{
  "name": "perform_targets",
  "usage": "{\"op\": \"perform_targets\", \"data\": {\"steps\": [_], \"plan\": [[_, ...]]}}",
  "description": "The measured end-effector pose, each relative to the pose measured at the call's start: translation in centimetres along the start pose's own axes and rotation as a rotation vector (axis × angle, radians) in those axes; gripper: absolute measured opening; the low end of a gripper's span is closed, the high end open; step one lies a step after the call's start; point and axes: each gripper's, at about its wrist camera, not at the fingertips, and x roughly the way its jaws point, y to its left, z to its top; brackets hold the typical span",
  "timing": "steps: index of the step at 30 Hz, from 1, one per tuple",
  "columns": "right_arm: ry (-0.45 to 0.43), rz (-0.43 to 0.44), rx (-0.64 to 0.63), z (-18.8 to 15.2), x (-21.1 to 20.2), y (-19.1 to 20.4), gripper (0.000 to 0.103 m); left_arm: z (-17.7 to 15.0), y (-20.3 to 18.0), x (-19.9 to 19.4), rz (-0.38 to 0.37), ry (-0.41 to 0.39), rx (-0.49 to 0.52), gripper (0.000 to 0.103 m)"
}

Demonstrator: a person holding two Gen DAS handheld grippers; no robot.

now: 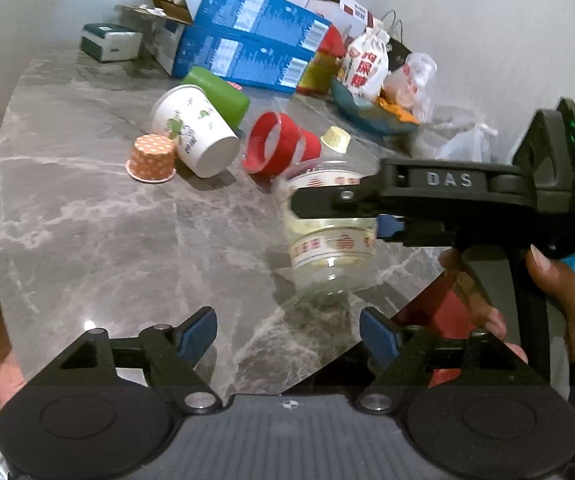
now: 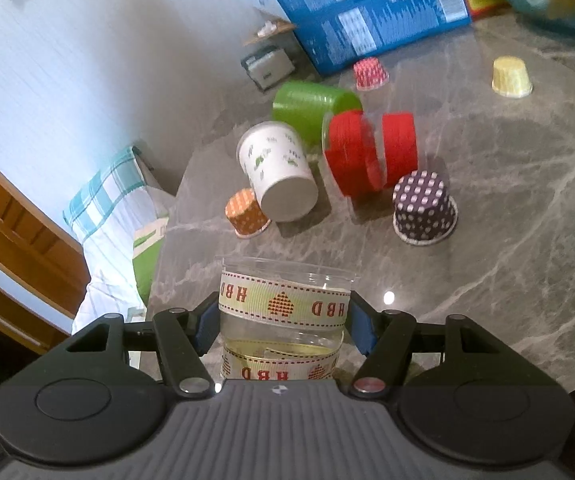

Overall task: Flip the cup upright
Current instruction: 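Open the left gripper and withdraw it while the right gripper holds the cup, then lift and rotate the held cup rim-up with the right gripper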

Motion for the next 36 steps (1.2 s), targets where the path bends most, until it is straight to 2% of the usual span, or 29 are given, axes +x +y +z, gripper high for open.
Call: {"op": "perform_targets", "data": {"steps": [6,11,14,18,21,28,32,36], "plan": [[-0.108,-0.030,-0.072,-0.6,-2.0,0.4,0.064,-0.9,0.7,-1.9,-0.035,-0.091,-0.035,0.082],[-0.278,-0.106,-0.182,-2.0,-4.5,0.7,0.064,-1.6,0.7,-2.6,-0.050,-0.148,-0.035,0.082],[-0.414,-0.135,-0.271,-3.4,-5.8,0.9,0.064,-1.8,0.8,-2.9,-0.065,-0.192,-0.033,0.082],[-0.643,-0.133,-0.403,-5.9,-6.5,0.7,0.064,-2.1,1.0,-3.6,-0.080,-0.262,-0.033,0.082],[-0.765,-0.157,-0.487,-7.6,-6.0,0.4,0.064,-2.4,1.1,-3.7,-0.069,-0.295,-0.033,0.082],[-0.926,-0.195,-0.648,-11.1,-2.3,-0.3,0.064,-3.4,1.6,-3.3,-0.111,-0.354,-0.074,0.082],[-0.937,-0.196,-0.649,-12.3,-0.1,-0.9,0.064,-3.8,1.8,-3.0,-0.112,-0.355,-0.077,0.082],[-0.945,-0.202,-0.618,-11.9,0.7,-1.7,0.064,-4.2,2.2,-2.7,-0.115,-0.349,-0.089,0.082]]}}
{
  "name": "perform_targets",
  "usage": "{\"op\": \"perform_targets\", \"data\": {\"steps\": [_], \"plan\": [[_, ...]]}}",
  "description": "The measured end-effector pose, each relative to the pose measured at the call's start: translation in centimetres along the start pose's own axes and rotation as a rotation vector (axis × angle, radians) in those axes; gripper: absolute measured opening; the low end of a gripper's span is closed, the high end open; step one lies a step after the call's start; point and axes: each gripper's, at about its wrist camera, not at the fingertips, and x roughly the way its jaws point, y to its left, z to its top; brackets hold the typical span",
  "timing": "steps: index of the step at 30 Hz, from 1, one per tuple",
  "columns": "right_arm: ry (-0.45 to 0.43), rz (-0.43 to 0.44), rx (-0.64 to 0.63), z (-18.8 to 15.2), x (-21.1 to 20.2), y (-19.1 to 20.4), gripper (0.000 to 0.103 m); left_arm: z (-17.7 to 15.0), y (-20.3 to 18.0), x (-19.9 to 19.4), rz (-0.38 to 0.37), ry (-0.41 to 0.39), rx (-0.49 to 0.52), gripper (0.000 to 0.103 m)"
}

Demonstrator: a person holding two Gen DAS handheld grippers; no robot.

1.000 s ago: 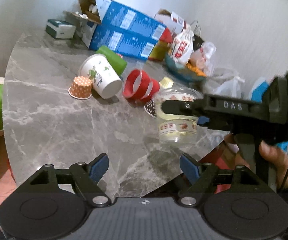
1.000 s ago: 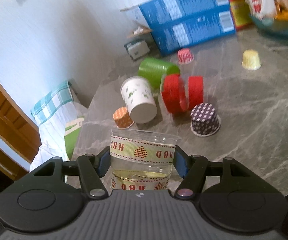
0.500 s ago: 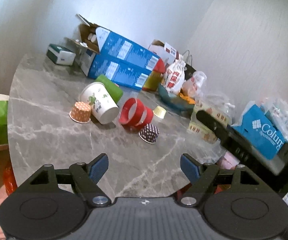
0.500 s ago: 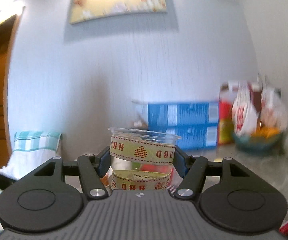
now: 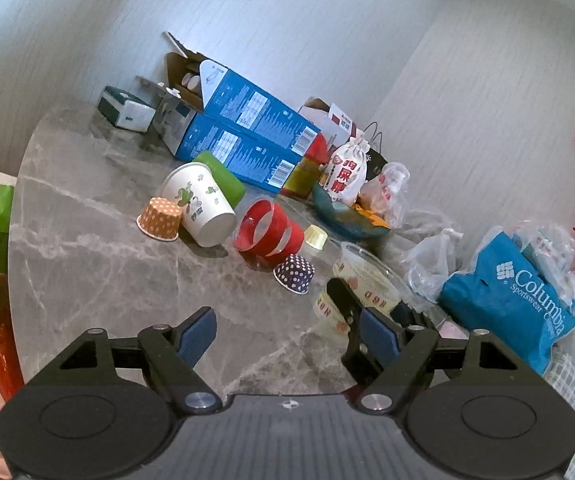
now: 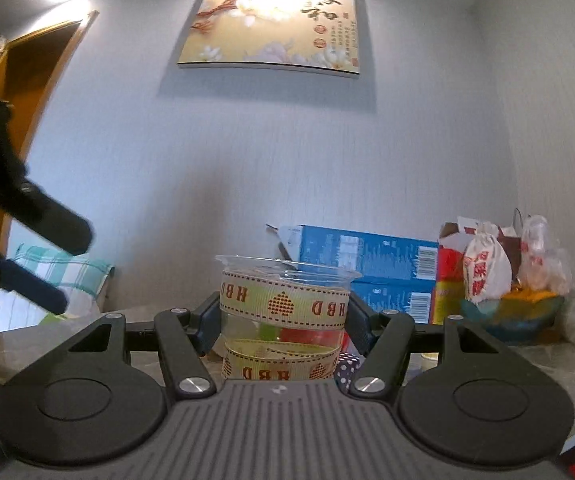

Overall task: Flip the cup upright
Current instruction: 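Lift and rotate the held cup rim-up with the right gripper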

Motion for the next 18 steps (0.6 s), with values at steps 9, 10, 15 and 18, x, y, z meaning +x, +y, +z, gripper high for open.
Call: {"op": "perform_targets", "data": {"steps": [9,10,15,18], "plan": [[0.019,-0.007,-0.022,-0.8,0.5,0.6,0.064,-0.5,0.6,0.5,0.000,0.015,-0.025,0.082],[0.021,-0.002,-0.023,-0.9,0.4,0.8,0.064,-0.6,0.6,0.6,0.000,0.014,-0.026,0.082],[0.047,0.007,-0.006,-1.0,0.8,1.3,0.063,-0.7,1.0,0.5,0.001,0.012,-0.035,0.082],[0.068,0.012,0.012,-1.3,1.1,1.3,0.063,-0.7,1.2,0.4,0.002,0.009,-0.039,0.082]]}}
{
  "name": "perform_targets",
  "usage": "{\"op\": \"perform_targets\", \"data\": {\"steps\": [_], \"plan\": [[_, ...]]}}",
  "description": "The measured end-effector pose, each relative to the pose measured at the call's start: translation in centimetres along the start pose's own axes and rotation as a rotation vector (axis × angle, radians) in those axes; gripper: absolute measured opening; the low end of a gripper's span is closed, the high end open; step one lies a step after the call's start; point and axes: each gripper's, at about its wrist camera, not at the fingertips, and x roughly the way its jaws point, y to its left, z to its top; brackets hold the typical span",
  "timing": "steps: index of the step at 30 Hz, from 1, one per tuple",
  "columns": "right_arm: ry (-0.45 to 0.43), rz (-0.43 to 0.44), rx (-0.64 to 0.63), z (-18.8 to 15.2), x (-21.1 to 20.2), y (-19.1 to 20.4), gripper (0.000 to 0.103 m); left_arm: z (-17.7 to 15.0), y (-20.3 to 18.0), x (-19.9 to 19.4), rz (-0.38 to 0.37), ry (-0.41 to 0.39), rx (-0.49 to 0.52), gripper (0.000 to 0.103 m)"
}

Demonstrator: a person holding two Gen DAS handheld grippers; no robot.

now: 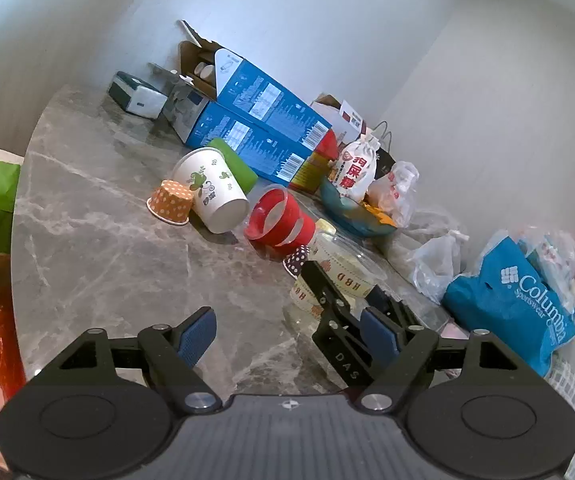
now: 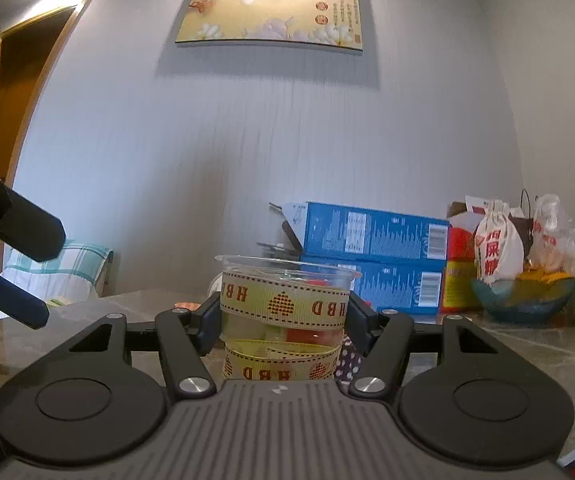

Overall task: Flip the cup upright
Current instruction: 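Lift and rotate the held cup rim-up with the right gripper, then lower the cup upright onto the table and open the right gripper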

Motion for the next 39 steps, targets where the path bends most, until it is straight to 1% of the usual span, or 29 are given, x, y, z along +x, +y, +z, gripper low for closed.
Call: {"op": "perform_targets", "data": {"steps": [5,9,12,16,20,23,25,27,30,31,33,36,39], "plan": [[0.011,0.015,0.036,-0.4,0.2,-0.1,0.064,-0.1,0.4,-0.2,0.001,-0.006,-0.010,0.083],[0.009,0.022,0.044,-0.4,0.2,0.0,0.070,-0.1,0.6,-0.3,0.004,-0.006,-0.017,0.083],[0.019,0.023,0.056,-0.2,0.3,0.0,0.086,-0.1,0.5,-0.4,0.006,-0.007,-0.019,0.084],[0.030,0.021,0.068,0.0,0.2,0.1,0.101,-0.1,0.5,-0.3,0.015,0.000,-0.015,0.084],[0.045,0.023,0.075,0.2,0.0,0.1,0.102,-0.2,0.3,-0.4,0.032,-0.012,-0.002,0.085],[0.046,0.027,0.082,0.4,-0.7,0.1,0.102,-0.1,0.0,-0.7,0.057,-0.038,0.026,0.088],[0.050,0.025,0.091,0.7,-1.3,-0.1,0.102,-0.1,-0.6,-1.1,0.102,-0.065,0.071,0.100],[0.069,0.013,0.106,1.3,-2.3,-0.5,0.102,-0.1,-1.4,-1.7,0.154,-0.109,0.133,0.103],[0.083,0.003,0.127,3.1,-4.8,-1.2,0.102,0.4,-2.6,-2.5,0.186,-0.137,0.215,0.103],[0.096,-0.009,0.121,3.8,-5.3,-1.2,0.102,0.7,-3.1,-2.6,0.195,-0.134,0.247,0.103],[0.168,-0.043,0.113,5.8,-6.0,-1.4,0.102,1.4,-4.1,-2.8,0.219,-0.118,0.296,0.103],[0.342,-0.063,0.174,8.9,-5.7,-2.0,0.102,2.8,-5.6,-3.2,0.241,-0.071,0.352,0.103],[0.491,-0.066,0.218,11.4,-5.0,-2.7,0.102,4.2,-7.1,-3.7,0.251,-0.040,0.393,0.103]]}}
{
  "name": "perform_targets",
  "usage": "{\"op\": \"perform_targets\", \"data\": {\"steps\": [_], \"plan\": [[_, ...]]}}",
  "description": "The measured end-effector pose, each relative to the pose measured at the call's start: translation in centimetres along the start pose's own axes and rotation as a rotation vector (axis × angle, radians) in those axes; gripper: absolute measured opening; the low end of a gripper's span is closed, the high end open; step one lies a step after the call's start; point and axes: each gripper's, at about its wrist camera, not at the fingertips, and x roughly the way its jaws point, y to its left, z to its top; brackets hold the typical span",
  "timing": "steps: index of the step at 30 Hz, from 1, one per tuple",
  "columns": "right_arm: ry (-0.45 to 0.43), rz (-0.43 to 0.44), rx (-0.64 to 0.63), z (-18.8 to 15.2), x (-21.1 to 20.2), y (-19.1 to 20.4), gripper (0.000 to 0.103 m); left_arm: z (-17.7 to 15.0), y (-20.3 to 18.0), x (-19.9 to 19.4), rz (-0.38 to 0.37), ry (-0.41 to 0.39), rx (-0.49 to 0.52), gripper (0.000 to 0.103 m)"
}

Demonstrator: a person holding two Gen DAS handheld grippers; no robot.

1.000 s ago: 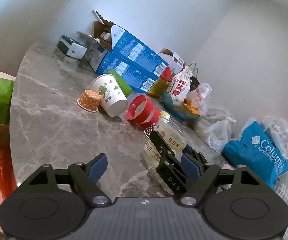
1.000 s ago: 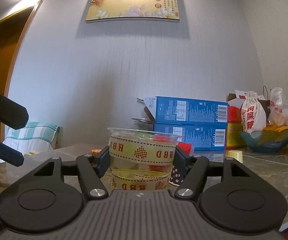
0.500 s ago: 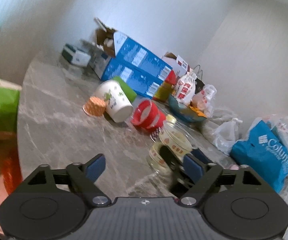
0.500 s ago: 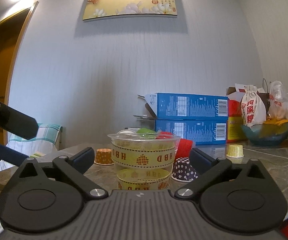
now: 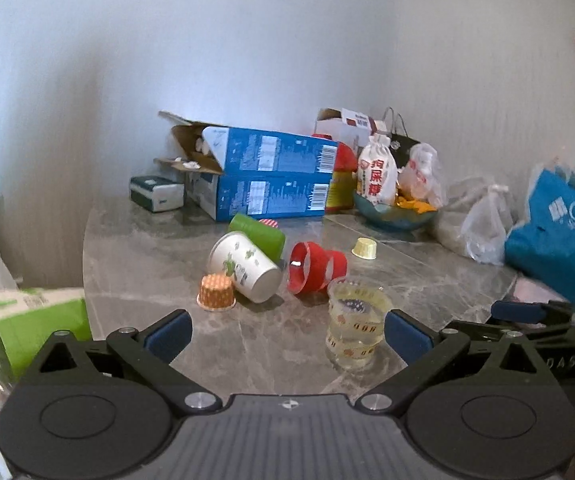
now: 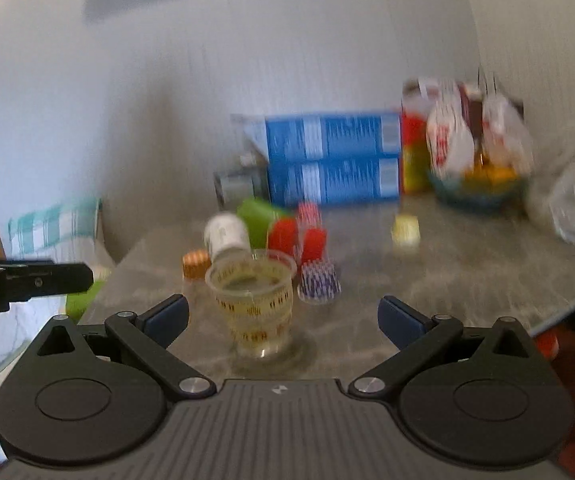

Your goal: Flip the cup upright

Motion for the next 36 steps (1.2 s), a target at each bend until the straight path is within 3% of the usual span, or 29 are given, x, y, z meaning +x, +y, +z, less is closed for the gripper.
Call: {"op": "perform_targets", "data": {"steps": [4,11,15,36], "plan": [[0.039,-0.012,0.017,1.8,-1.4,-0.1,0.102,1.8,-0.9,-0.5,0.002,0.034,0.014,0.103],[0.083,-0.030,0.018,2.4,-2.0,-0.4,0.102,2.2,-2.6,0.2,0.013,0.081,-0.020,0.103],[0.091,-0.025,0.033,2.4,-2.2,-0.9,0.102,2.0,-3.2,0.3,0.054,0.084,-0.007,0.103],[0.104,0.032,0.086,1.9,-1.6,-1.4,0.102,1.8,-3.3,0.1,0.086,0.104,0.005,0.103]]}}
